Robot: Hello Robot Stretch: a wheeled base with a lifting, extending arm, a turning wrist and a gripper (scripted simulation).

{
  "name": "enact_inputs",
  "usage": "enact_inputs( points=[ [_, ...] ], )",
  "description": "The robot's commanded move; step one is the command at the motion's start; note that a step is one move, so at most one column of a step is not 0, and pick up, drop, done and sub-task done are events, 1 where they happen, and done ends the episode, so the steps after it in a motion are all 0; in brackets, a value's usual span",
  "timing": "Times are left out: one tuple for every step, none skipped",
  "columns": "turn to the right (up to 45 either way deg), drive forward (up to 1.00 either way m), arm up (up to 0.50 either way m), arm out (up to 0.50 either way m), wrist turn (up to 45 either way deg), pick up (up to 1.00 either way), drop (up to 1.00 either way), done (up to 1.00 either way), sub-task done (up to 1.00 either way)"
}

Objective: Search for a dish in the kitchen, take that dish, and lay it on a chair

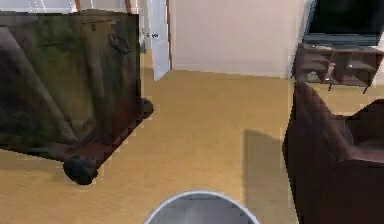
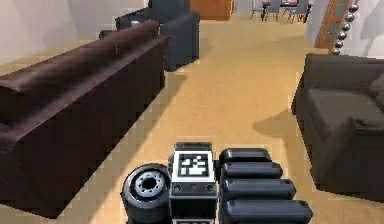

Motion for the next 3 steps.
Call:
enact_inputs(
  points=[
    [-45.0,0.00,0.00,0.00,0.0,0.00,0.00,0.00,0.00],
    [-42.0,0.00,0.00,0.00,0.0,0.00,0.00,0.00,0.00],
    [-45.0,0.00,0.00,0.00,0.0,0.00,0.00,0.00,0.00]
  ],
)
